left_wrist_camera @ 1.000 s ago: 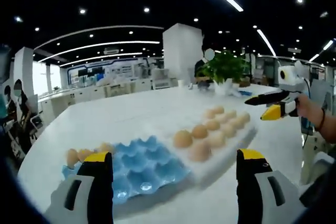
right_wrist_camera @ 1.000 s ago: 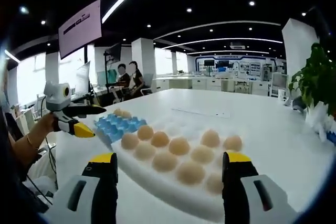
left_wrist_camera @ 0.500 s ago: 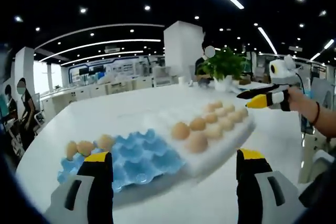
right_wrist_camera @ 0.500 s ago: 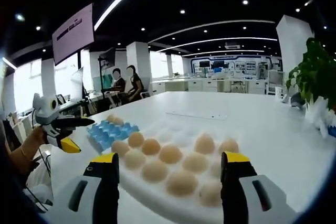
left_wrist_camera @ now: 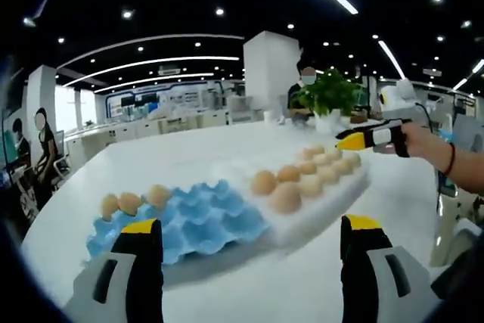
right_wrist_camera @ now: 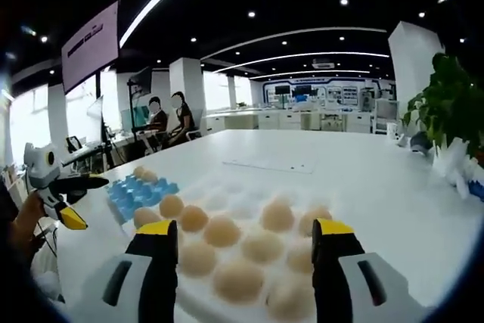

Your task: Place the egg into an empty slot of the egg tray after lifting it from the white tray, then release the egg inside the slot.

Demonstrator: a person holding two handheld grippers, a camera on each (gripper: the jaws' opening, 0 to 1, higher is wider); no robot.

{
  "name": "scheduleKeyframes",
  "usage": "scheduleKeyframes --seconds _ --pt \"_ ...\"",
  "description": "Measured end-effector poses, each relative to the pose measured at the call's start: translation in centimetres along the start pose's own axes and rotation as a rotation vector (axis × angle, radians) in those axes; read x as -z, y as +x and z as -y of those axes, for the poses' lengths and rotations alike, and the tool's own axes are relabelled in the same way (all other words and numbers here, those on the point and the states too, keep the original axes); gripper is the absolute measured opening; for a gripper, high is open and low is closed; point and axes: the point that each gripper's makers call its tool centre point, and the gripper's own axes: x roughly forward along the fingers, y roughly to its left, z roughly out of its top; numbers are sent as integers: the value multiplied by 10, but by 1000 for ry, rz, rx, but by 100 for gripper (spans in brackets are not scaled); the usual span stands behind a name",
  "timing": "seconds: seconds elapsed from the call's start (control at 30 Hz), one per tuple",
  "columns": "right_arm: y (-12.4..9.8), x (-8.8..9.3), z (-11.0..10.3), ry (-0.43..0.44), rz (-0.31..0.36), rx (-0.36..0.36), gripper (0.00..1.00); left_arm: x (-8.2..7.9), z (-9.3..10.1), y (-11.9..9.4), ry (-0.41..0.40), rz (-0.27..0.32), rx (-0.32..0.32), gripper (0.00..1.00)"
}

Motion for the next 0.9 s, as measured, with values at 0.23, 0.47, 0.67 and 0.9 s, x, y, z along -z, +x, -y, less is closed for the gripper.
scheduleKeyframes --seconds 0.23,0.47,0.67,0.9 --pt "15 -3 0 -19 1 18 70 -2 -2 -3 9 9 -10 100" --pt "30 -1 3 -10 -5 40 68 1 -8 -4 12 3 -24 100" --pt "39 4 6 -3 -19 55 66 2 -12 -6 1 6 -29 100" --pt "49 9 9 -12 -37 70 63 3 -15 -8 -8 7 -49 99"
